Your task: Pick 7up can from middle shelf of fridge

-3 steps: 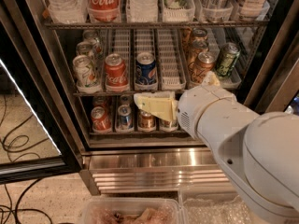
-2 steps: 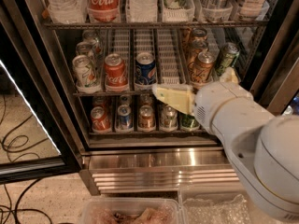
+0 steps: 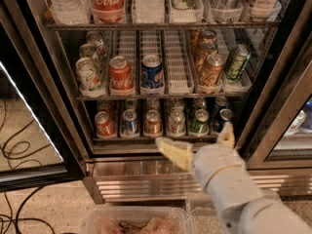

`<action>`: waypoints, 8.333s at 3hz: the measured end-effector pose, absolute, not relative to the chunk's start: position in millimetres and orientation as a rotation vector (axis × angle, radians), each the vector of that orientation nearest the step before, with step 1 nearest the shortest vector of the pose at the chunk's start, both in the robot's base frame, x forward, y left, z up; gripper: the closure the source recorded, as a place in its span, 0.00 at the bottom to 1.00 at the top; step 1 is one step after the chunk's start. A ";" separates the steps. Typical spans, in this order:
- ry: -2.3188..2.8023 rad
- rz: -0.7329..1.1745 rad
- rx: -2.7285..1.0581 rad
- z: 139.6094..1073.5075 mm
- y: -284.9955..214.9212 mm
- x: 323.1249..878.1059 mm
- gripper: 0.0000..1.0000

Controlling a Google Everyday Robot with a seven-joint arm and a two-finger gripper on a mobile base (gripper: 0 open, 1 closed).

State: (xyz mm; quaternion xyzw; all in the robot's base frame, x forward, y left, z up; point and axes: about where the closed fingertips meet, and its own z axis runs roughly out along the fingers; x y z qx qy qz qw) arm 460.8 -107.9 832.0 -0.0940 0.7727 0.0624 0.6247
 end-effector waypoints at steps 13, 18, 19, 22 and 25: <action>1.263 0.406 -0.610 815.6 135.9 515.8 0.00; 1.197 0.331 -0.551 829.0 161.0 564.6 0.22; 1.197 0.331 -0.551 829.0 161.0 564.6 0.23; 1.202 0.314 -0.571 825.3 163.5 571.4 0.25; 1.192 0.247 -0.599 825.4 171.9 606.4 0.26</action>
Offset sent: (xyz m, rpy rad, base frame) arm -0.0043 0.0672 -0.0188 0.0231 -0.0103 0.1791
